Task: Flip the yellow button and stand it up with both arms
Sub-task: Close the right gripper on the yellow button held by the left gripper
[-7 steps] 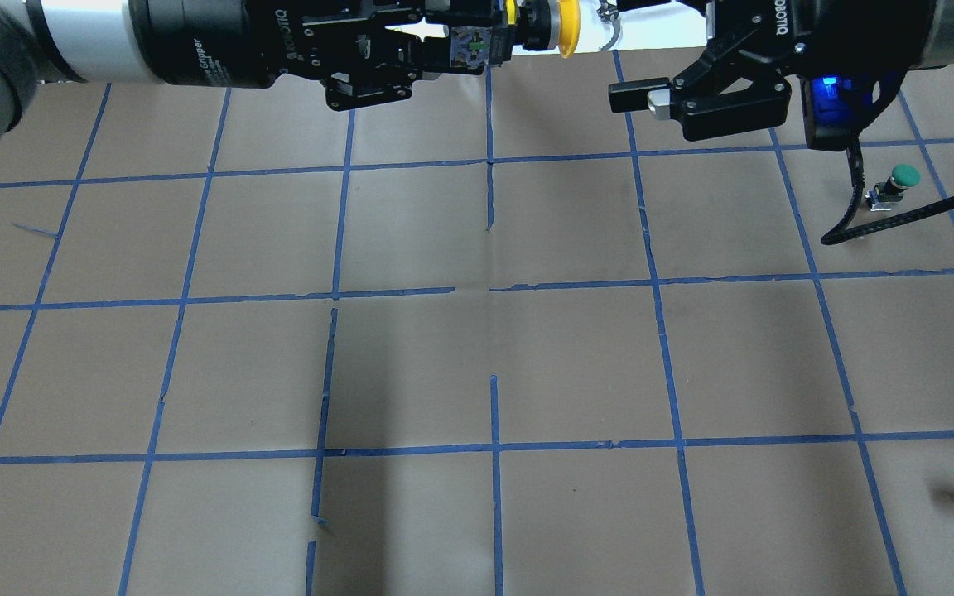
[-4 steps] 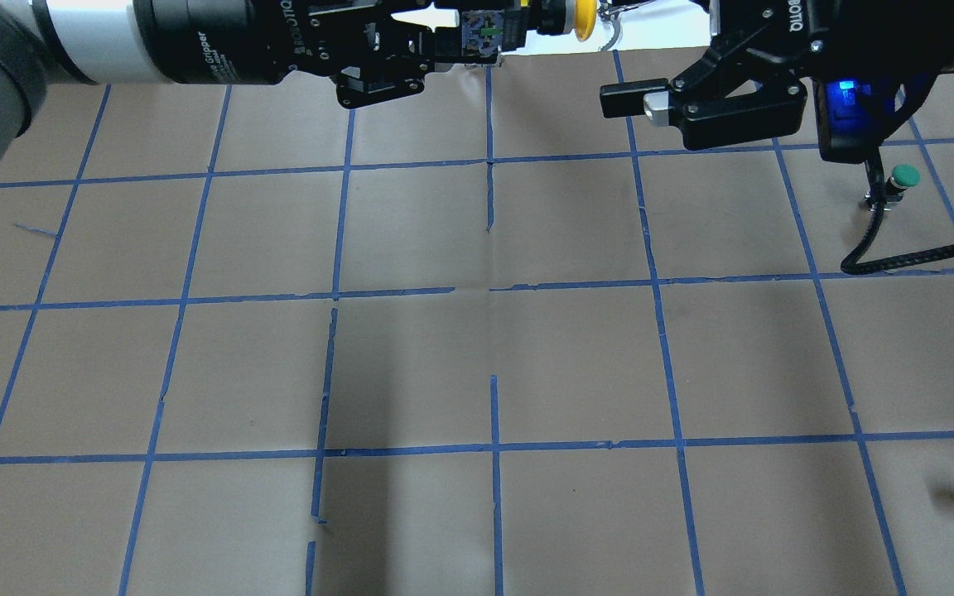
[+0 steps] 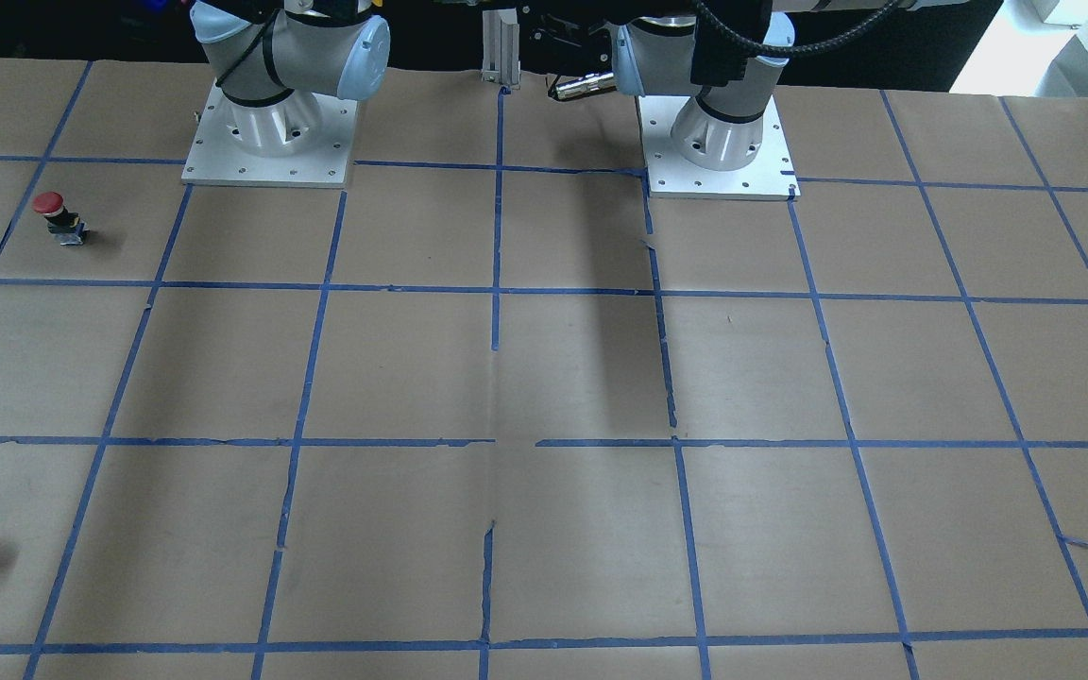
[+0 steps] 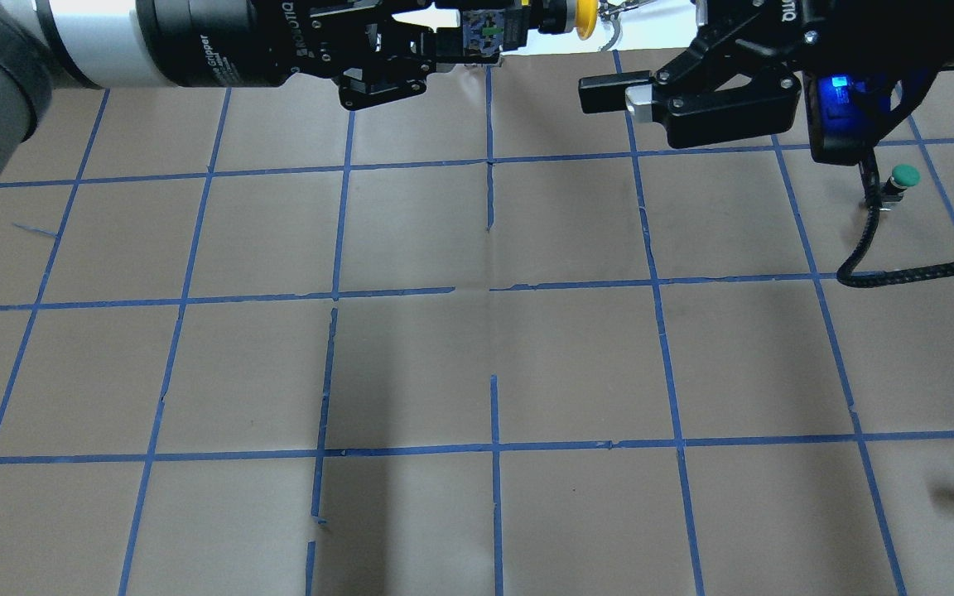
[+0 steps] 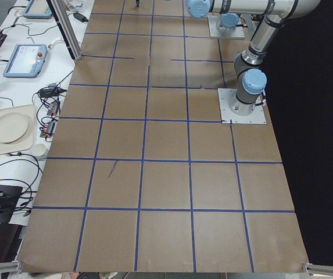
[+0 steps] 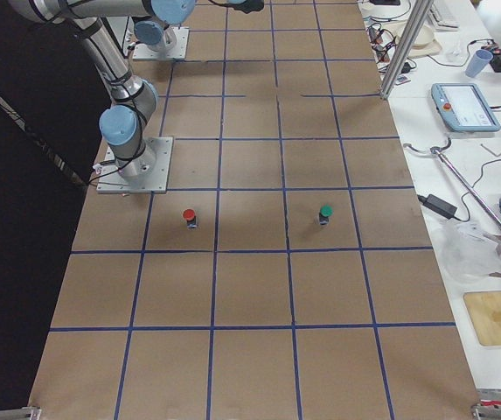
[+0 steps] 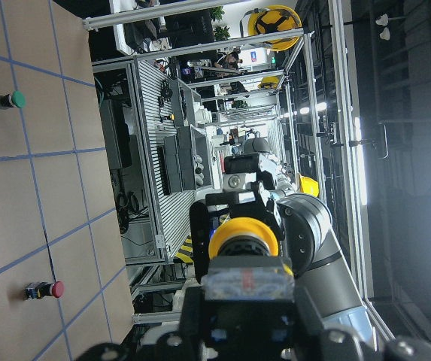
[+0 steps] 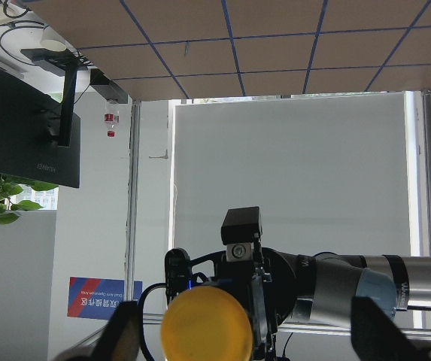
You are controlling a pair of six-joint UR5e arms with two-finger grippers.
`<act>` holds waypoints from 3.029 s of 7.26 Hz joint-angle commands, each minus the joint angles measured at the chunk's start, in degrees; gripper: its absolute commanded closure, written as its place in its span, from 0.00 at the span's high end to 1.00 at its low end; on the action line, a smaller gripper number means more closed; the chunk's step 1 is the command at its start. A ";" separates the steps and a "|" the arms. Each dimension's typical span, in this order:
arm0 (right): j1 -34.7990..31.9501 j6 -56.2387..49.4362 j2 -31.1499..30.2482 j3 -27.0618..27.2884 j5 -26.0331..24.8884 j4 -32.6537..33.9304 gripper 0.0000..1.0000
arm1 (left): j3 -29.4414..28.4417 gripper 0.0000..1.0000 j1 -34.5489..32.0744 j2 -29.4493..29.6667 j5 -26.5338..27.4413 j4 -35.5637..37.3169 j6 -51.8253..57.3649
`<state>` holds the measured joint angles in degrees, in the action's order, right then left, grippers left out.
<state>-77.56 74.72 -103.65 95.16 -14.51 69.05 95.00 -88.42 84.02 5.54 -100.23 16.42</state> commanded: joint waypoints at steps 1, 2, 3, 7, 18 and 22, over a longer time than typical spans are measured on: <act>-0.13 0.08 0.99 0.12 0.27 1.88 0.99 | 0.18 0.08 0.00 0.00 -0.01 0.03 0.02; -0.22 0.25 0.82 0.12 0.96 1.88 0.99 | 0.19 0.08 0.00 0.00 -0.01 0.12 0.02; -0.22 1.30 0.82 0.12 2.89 1.80 0.99 | 0.10 0.08 0.00 0.00 -0.18 0.12 0.10; -0.83 1.40 0.91 0.64 3.34 1.53 0.99 | 0.36 0.08 0.00 -0.18 -0.89 0.12 0.54; -1.80 2.36 1.00 0.64 3.34 1.88 0.23 | 0.36 0.12 0.09 -0.44 -0.80 0.12 0.54; -1.63 2.36 1.00 0.47 5.01 2.23 0.18 | -0.08 1.00 0.09 -0.79 -0.54 0.12 0.19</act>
<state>-79.31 77.08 -102.65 95.70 -10.42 71.20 95.06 -88.34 83.29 4.94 -100.11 16.78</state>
